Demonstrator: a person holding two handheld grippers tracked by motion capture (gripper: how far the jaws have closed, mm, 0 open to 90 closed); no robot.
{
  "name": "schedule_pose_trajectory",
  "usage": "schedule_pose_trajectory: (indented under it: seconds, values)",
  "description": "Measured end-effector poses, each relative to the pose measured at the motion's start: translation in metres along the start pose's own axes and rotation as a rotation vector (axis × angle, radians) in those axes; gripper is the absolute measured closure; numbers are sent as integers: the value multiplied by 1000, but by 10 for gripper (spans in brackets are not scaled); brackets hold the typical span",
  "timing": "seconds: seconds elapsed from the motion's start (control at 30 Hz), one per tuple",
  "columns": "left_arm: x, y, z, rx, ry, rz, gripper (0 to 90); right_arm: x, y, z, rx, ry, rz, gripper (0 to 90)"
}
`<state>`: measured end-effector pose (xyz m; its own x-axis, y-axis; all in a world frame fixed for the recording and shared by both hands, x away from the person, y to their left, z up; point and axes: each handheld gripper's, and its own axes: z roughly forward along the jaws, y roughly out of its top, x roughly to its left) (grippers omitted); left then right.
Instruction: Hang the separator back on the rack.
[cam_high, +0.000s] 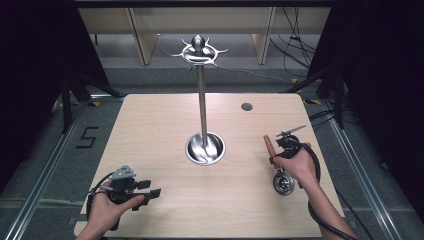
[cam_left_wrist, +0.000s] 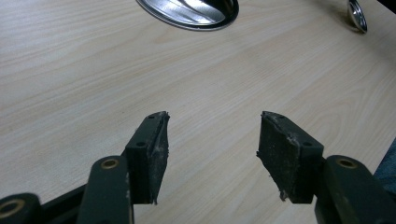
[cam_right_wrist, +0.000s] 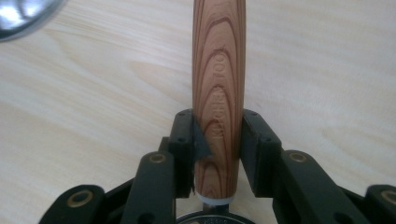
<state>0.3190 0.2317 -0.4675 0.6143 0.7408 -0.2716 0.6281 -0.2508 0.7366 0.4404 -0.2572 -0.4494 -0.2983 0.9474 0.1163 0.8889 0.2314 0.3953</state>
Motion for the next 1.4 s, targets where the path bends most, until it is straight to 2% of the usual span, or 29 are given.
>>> schedule_pose_trajectory:
  seconds: [0.07, 0.1, 0.17, 0.2, 0.23, 0.27, 0.3, 0.37, 0.4, 0.43, 0.6, 0.63, 0.67, 0.7, 0.73, 0.77, 0.83, 0.87, 0.9, 0.93, 0.97, 1.07, 1.13, 1.23, 1.27, 1.3, 1.33, 1.37, 1.4]
  values:
    - [0, 0, 0, -7, 3, -1, 420, -1, -9, -9, -58, 15, -16, 688]
    - [1, 0, -1, 15, 3, 20, 420, -5, -13, -11, -111, 38, -83, 688]
    - [-1, 0, 0, -4, 3, -3, 420, -7, -20, -18, -154, 69, -100, 688]
    - [-1, 0, 0, -7, 0, 3, 420, -9, -22, -20, -185, 81, -116, 688]
    - [-1, 0, 0, -10, 5, 5, 420, -8, -25, -26, -187, 89, -120, 688]
    - [-2, 0, 0, -12, 14, -1, 420, -8, -27, -31, -199, 66, -137, 688]
    - [-1, 0, 0, -20, 5, -1, 420, -8, -29, -33, -218, 72, -139, 688]
    - [-1, 0, 0, -20, 5, -2, 420, -9, -33, -36, -273, 39, -153, 689]
    - [-2, 0, -1, -11, 19, -4, 420, -8, -35, -38, -296, 67, -159, 688]
    - [-1, 0, 0, -20, 5, -1, 420, -6, -37, -41, -307, 74, -130, 689]
    - [-1, 0, -1, -15, 5, 5, 420, -6, -36, -46, -448, 73, -194, 689]
    - [0, 0, -2, -1, 8, 20, 420, -4, -35, -48, -454, 84, -186, 689]
    - [0, 0, -2, -11, 7, 8, 420, -2, -34, -50, -470, 74, -195, 689]
    - [-1, 0, -1, -14, 8, 4, 420, 1, -33, -51, -483, 84, -167, 689]
    - [0, 0, -2, -13, 6, 5, 420, 3, -32, -54, -482, 87, -169, 689]
    - [-1, 0, -1, -15, 8, 4, 420, 1, -30, -54, -513, 80, -213, 689]
    - [-1, 0, -1, -21, 8, 0, 420, 7, -30, -57, -512, 94, -177, 689]
    - [-1, 0, -1, -21, 8, -1, 420, 6, -28, -58, -526, 89, -218, 689]
    - [-1, 0, -1, -21, 9, 0, 420, 7, -27, -59, -539, 80, -227, 689]
    - [-1, 0, -1, -22, 9, -1, 420, 10, -27, -60, -539, 94, -217, 689]
    - [-1, 0, -1, -25, 7, -1, 420, 10, -26, -60, -549, 101, -232, 689]
    - [-1, 0, -1, -25, 6, 1, 419, 14, -26, -63, -569, 90, -241, 689]
    - [-1, 0, -1, -24, 6, 2, 419, 18, -26, -66, -560, 115, -216, 689]
    - [-1, 0, -1, -25, 8, 1, 419, 20, -24, -69, -600, 106, -235, 689]
    - [-1, 0, -2, -25, 8, 1, 419, 23, -24, -70, -592, 122, -222, 689]
    - [-1, 0, -2, -26, 8, 1, 419, 23, -22, -71, -613, 111, -242, 689]
    - [-1, 0, -2, -26, 8, 1, 419, 25, -22, -71, -612, 122, -230, 689]
    - [-1, 0, -1, -25, 8, 1, 419, 23, -21, -73, -605, 112, -259, 689]
    - [-1, 0, -1, -25, 8, 1, 419, 25, -22, -74, -605, 119, -239, 689]
